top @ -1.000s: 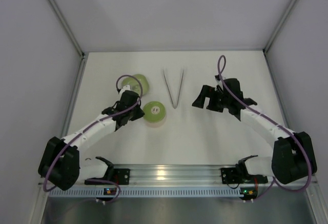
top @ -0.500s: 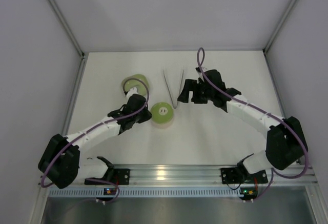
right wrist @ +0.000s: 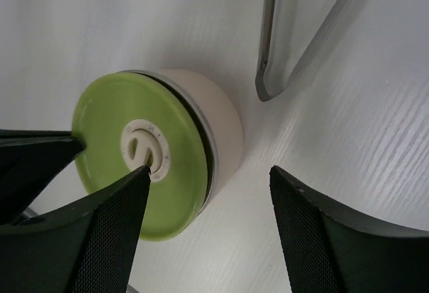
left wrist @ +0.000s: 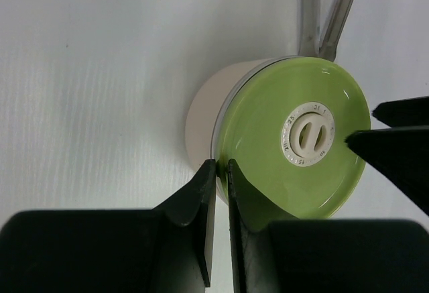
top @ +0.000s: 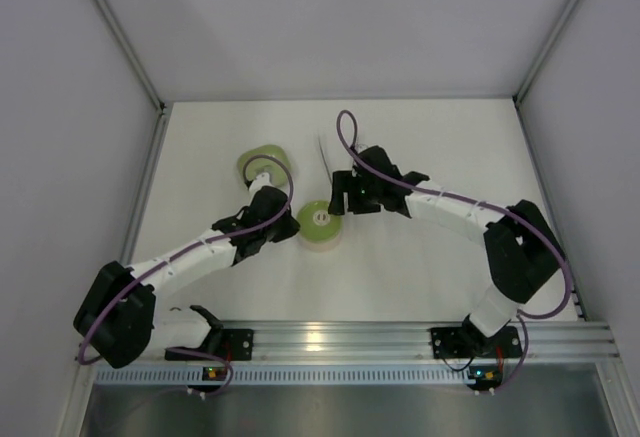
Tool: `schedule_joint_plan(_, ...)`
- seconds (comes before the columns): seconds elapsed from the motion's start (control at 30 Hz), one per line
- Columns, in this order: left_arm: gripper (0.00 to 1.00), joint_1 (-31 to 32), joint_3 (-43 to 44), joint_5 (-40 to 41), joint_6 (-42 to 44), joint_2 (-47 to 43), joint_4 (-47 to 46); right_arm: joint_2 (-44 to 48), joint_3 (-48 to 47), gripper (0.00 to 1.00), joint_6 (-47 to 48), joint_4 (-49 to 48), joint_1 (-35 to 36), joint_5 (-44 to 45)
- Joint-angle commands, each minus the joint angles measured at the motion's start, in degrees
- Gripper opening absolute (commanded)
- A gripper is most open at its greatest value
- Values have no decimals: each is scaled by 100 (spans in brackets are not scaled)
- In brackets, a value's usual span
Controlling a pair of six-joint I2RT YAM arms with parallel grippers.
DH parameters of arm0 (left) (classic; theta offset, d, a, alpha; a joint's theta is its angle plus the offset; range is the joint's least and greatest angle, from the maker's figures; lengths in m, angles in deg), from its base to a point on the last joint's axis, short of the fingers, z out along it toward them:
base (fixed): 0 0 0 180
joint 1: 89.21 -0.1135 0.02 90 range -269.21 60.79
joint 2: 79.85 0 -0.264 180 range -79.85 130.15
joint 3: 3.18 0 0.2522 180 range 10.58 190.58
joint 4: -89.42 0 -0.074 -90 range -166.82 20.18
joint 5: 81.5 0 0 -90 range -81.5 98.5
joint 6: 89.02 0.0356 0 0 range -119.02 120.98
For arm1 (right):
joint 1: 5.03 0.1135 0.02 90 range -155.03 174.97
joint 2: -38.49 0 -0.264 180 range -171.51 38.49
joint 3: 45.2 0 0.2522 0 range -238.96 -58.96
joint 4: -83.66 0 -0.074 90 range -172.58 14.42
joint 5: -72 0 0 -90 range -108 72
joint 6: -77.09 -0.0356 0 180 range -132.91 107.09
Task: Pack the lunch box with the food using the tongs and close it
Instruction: Close the box lid on the packing box.
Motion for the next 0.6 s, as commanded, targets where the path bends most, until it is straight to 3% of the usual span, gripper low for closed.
schedule_joint_plan(0.0,15,107,-444,-237,163,275,1420,-506,-180,71,5,199,201,366)
schedule_joint_plan(0.2,15,107,-392,-211,190,196,1517,-938,83,69,-136,172,343,639)
schedule_joint_plan(0.57,16,107,-383,-202,207,187,1552,-877,180,69,-136,260,369,991)
